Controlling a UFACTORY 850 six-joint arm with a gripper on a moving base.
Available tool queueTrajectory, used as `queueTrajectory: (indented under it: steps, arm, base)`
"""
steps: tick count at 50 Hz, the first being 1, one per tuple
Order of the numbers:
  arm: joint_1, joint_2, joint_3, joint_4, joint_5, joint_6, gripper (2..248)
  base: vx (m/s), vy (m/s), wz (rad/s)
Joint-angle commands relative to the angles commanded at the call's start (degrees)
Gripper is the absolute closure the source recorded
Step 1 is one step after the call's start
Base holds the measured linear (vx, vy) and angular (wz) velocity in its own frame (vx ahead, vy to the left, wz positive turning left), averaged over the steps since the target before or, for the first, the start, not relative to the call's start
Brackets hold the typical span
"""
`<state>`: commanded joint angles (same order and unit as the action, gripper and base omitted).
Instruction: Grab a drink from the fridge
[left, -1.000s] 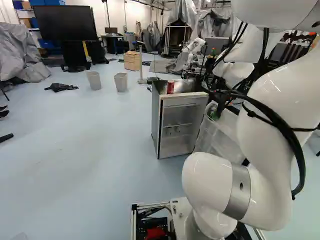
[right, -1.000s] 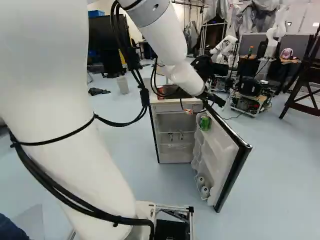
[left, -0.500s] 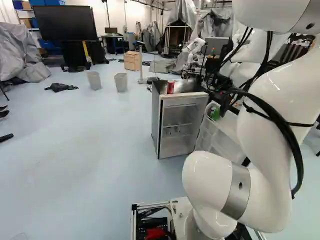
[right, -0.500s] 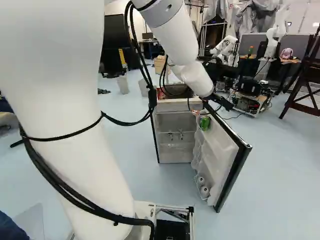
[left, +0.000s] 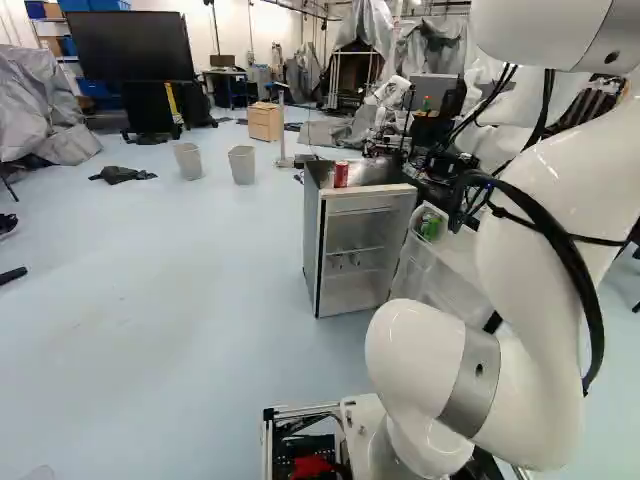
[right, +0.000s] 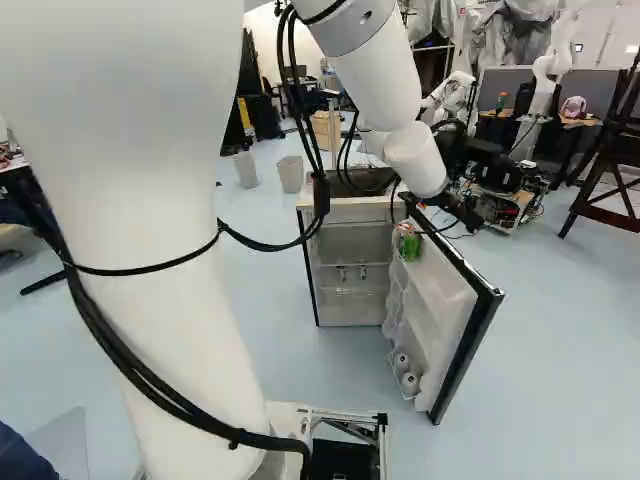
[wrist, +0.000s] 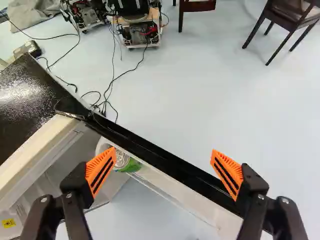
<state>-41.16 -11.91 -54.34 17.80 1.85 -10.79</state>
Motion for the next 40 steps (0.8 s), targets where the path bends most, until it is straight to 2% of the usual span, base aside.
queueTrajectory:
  steps: [15, 40]
  arm:
    - [-2.5, -2.0, -2.2, 0.0, -2.7, 0.0, 3]
    - [-6.5, -8.6, -6.6, 0.0, -3.0, 0.0, 3]
  base:
    - [0.000, 0.000, 0.000]
    - [0.000, 0.000, 0.000]
